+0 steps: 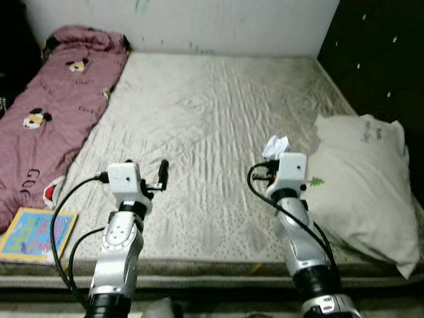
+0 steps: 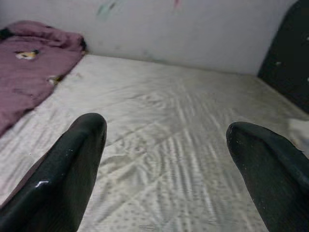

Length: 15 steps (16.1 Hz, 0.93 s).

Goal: Clean up the room

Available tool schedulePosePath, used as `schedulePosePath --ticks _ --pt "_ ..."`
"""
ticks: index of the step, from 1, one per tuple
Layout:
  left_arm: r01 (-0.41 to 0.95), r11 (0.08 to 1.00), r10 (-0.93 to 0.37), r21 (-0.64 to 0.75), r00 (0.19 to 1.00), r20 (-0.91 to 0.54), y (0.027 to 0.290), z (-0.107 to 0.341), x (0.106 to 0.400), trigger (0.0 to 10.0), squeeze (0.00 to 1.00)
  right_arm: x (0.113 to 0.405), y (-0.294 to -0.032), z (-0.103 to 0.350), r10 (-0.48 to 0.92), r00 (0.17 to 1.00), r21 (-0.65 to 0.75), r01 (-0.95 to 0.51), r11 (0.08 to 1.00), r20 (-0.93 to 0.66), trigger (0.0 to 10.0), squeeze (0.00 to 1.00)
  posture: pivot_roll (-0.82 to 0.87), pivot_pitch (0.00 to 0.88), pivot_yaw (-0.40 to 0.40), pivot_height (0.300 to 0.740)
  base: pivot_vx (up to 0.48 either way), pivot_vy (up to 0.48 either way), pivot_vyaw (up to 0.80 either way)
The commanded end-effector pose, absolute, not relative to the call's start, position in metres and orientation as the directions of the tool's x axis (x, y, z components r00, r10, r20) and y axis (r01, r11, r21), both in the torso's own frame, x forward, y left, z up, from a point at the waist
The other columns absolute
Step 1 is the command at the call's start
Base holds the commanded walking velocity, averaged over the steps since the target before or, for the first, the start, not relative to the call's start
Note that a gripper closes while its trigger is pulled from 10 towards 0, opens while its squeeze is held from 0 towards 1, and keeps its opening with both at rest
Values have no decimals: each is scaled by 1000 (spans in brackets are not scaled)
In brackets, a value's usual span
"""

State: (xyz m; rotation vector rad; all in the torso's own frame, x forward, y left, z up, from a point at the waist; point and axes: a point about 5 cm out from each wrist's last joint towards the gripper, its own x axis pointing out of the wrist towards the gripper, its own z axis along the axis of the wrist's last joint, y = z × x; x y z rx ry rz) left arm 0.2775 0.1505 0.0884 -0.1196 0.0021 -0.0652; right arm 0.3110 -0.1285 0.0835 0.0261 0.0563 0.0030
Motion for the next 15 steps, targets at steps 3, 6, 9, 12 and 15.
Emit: schedulePosePath --ticks 3,6,9,12,15 --pt "19 997 -18 -69 1000 16 155 92 278 10000 0 312 -131 87 6 999 23 -5 1000 -42 10000 0 102 0 -11 740 0 0 0" --pt "23 995 -25 -97 1000 -18 158 89 276 10000 0 311 -131 92 56 998 30 -55 998 -22 10000 0 102 0 -11 740 0 0 0" --pt "-26 996 23 -88 999 -38 171 84 272 10000 0 309 -135 93 51 999 18 -51 999 -13 10000 0 96 0 -12 740 0 0 0" --pt "-26 996 22 -83 998 -50 170 83 273 10000 0 304 -136 83 33 998 28 -32 999 -49 10000 0 101 0 -15 740 0 320 0" --pt "-26 997 23 -71 999 -49 170 83 274 10000 0 307 -135 86 40 998 26 -39 999 -40 10000 0 99 0 -16 740 0 480 0"
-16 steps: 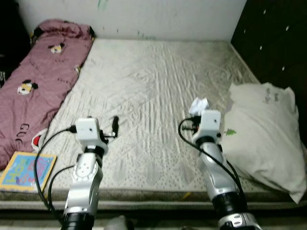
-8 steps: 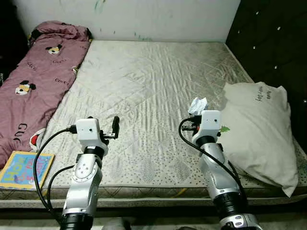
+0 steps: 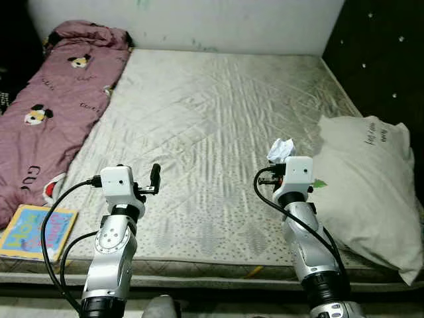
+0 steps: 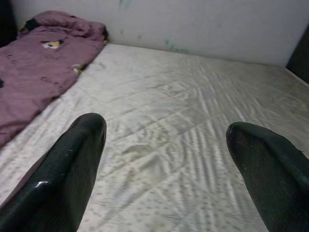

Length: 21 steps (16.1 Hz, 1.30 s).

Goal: Clean up the room

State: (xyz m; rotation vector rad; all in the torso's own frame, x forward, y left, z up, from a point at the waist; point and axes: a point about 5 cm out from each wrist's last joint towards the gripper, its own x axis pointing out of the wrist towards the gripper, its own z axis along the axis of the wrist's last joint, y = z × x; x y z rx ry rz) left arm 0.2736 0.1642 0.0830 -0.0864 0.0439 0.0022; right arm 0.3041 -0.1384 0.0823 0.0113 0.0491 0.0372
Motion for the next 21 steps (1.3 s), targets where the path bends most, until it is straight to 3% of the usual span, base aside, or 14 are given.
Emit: schedulePosePath --ticks 1,21 --pt "-28 997 24 -70 999 -48 170 83 274 10000 0 307 -134 87 41 998 27 -40 999 -38 10000 0 100 0 -17 740 0 480 0" --pt "-28 995 23 -93 998 -50 162 83 277 10000 0 311 -124 89 95 995 2 -95 995 -21 10000 0 98 0 -23 740 0 480 67"
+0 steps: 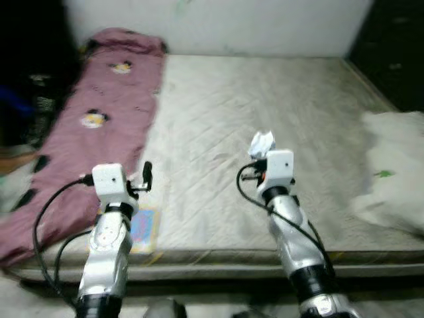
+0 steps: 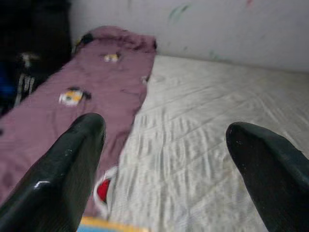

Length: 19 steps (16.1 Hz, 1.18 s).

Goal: Clean up the room

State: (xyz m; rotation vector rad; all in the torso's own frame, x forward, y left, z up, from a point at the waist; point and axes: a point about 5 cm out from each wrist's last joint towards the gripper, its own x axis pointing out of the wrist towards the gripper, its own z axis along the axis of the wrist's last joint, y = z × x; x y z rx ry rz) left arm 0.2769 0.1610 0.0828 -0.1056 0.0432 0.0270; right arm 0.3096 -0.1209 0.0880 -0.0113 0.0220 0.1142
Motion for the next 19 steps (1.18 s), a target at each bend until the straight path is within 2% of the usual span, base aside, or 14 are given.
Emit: schedulePosePath --ticks 1,16,19 --pt "-28 995 24 -93 998 -51 162 83 277 10000 0 311 -124 89 96 995 2 -96 995 -21 10000 0 98 0 -23 740 0 480 0" --pt "-19 993 13 -114 998 -55 158 83 280 10000 0 312 -121 90 106 994 14 -106 994 -14 10000 0 97 0 -19 740 0 480 0" --pt "16 992 -22 -125 998 -52 150 85 282 10000 0 314 -120 92 107 994 7 -107 994 -6 10000 0 88 0 -20 740 0 480 0"
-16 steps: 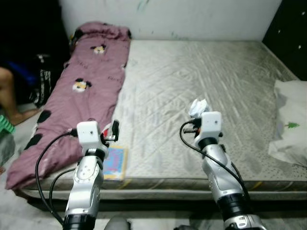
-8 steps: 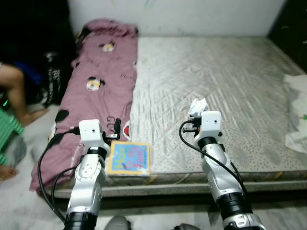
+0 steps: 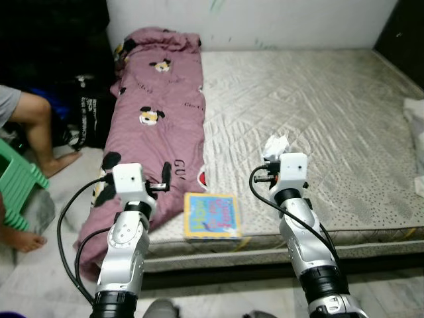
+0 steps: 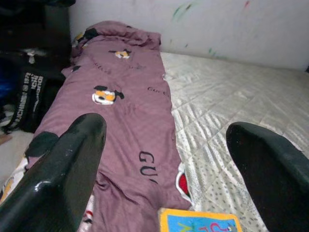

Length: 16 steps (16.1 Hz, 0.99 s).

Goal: Clean up the room

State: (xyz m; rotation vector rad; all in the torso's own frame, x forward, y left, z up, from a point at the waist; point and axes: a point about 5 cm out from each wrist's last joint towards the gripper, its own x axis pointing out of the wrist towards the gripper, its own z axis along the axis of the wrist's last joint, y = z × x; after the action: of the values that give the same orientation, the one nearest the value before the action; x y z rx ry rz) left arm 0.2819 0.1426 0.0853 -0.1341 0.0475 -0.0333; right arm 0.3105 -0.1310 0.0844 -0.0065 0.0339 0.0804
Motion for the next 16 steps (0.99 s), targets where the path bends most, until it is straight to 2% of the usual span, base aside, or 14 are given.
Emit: schedulePosePath --ticks 1,4,7,10,14,16 --pt "17 992 -24 -122 998 -53 149 85 281 10000 0 314 -120 93 107 994 9 -107 994 -5 10000 0 88 0 -20 740 0 480 0" --pt "14 994 -19 -111 999 -49 149 86 281 10000 0 314 -119 94 111 994 17 -111 994 0 10000 0 81 0 -16 740 0 480 0" --pt "29 994 -31 -108 999 -21 137 97 287 10000 0 318 -116 101 124 992 26 -124 992 23 10000 0 75 0 -19 740 0 460 0" --pt "51 997 -50 -57 999 5 138 98 282 10000 0 317 -114 103 138 990 -10 -138 990 29 10000 0 80 0 -19 740 0 0 0" --pt "6 998 -6 -70 1000 -1 155 95 279 10000 0 315 -114 100 154 988 -13 -153 988 24 10000 0 84 0 -12 740 0 0 800" --pt "19 998 -19 -62 1000 -2 154 94 279 10000 0 314 -114 97 150 989 -15 -150 989 13 10000 0 82 0 -11 740 0 0 800"
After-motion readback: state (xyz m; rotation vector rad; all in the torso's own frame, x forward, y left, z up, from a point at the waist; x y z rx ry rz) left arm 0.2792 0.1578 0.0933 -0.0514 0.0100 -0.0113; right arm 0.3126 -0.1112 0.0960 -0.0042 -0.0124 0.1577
